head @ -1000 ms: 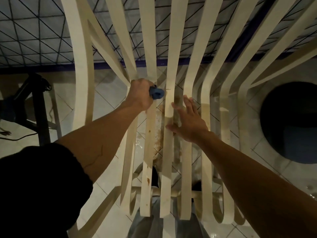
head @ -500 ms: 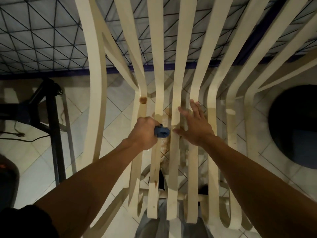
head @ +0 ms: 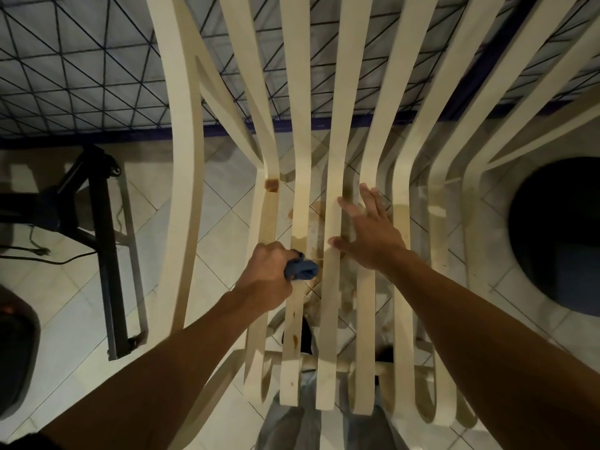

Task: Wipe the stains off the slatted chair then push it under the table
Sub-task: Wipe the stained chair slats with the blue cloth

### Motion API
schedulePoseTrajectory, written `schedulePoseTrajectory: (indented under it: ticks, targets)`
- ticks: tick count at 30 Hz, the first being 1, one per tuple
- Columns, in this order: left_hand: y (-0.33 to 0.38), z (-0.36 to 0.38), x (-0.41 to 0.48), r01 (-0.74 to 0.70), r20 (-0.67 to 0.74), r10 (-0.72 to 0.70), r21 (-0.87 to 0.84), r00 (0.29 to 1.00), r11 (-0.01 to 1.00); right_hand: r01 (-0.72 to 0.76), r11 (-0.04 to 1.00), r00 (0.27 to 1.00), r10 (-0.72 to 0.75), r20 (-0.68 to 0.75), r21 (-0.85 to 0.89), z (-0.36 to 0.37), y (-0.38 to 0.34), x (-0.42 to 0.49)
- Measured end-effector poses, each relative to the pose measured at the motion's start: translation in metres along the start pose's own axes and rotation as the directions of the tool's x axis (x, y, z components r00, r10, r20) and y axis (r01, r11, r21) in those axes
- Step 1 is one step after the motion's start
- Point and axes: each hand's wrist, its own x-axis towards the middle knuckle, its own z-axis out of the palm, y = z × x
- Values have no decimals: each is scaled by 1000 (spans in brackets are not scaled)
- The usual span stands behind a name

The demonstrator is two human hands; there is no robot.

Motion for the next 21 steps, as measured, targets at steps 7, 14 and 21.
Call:
schedulePoseTrajectory:
  ticks: [7,14,21]
  targets:
    - [5,-2,17,115,-146,-132,-117,980,986,9,1000,1000,-9,7,-21,0,0,1]
    - [5,10,-15,90,-2,-90,-26,996,996,4,1000,1000,-4,-10,-6,0,0,-2]
    - [-1,32,-50,85,14,-85,-57,996,995,19,1000,1000,-20,-19,-23,1,1,-3]
